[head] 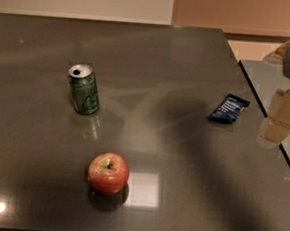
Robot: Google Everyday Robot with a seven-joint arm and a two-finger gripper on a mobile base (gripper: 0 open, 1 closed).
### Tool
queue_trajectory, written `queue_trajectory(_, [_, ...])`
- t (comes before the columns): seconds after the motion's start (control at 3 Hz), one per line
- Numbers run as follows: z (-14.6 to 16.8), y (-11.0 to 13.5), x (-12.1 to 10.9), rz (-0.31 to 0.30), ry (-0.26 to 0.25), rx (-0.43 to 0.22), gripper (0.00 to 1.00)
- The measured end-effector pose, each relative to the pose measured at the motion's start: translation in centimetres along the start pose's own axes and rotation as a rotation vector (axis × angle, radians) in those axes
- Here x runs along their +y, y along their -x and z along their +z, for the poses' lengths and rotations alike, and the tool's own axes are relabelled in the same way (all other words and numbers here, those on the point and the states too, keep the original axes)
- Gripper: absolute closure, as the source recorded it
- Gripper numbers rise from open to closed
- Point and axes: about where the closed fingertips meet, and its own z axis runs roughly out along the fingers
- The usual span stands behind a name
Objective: Move apple near green can
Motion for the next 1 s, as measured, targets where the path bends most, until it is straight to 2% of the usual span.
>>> queue_trajectory(0.33, [0.0, 0.0, 0.0, 0.000, 0.000, 0.000, 0.00])
queue_trajectory(0.67, [0.1, 1.9, 0.6, -0.050, 0.013, -0.039, 0.00])
queue_trajectory(1.0, [0.9, 5.2, 1.3, -0.100, 0.046, -0.137, 0.00])
